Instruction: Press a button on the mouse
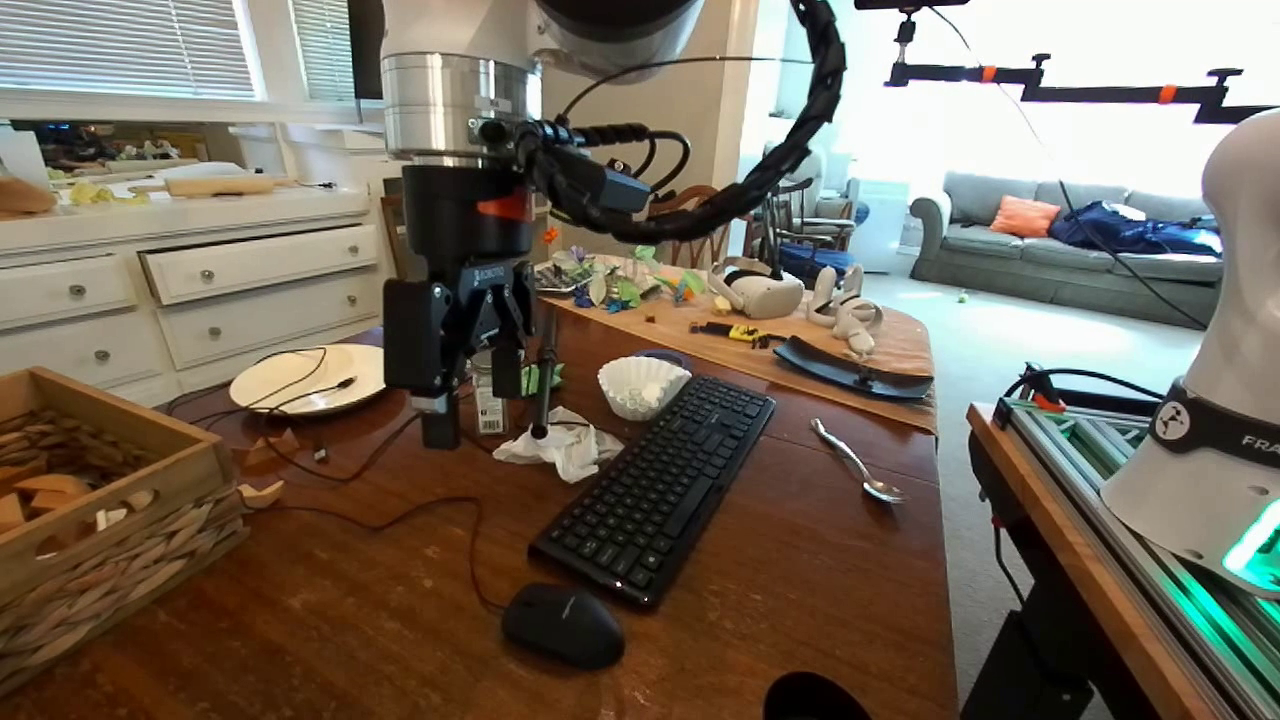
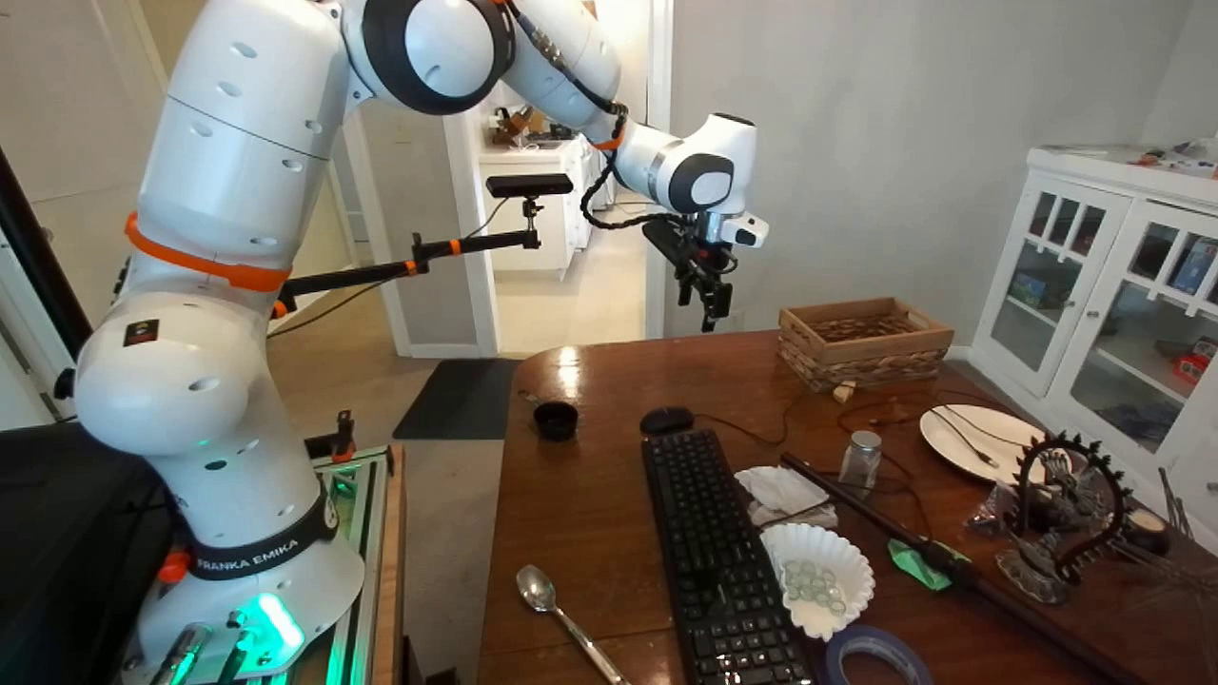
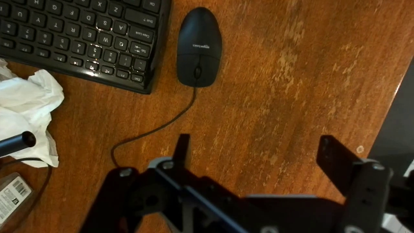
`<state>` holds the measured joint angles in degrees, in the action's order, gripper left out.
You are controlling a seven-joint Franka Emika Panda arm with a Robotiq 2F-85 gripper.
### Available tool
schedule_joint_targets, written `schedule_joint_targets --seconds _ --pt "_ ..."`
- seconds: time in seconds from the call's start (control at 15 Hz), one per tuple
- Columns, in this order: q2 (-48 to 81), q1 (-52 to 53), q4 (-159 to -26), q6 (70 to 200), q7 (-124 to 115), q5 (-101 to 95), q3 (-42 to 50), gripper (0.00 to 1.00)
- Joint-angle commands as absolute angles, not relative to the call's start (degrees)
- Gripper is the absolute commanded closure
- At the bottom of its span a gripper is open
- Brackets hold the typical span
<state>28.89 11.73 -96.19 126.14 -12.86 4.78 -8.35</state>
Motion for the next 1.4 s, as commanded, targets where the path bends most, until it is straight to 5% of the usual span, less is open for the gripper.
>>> schedule_joint_targets --seconds 0.0,0.07,0.13,0.8,1.33 --pt "31.2 12.2 -95.9 125.7 -13.4 5.5 -7.7 0.0" --pt "31.8 12.2 -96.0 126.0 -13.4 5.6 -7.7 0.0" --pt "32.8 12.2 -95.9 126.3 -13.3 5.7 -7.6 0.2" --pt "40.8 13.2 -92.0 123.3 -12.8 5.7 -8.0 0.96" --pt "44.7 13.3 -89.2 120.9 -12.2 5.1 -7.8 1.0"
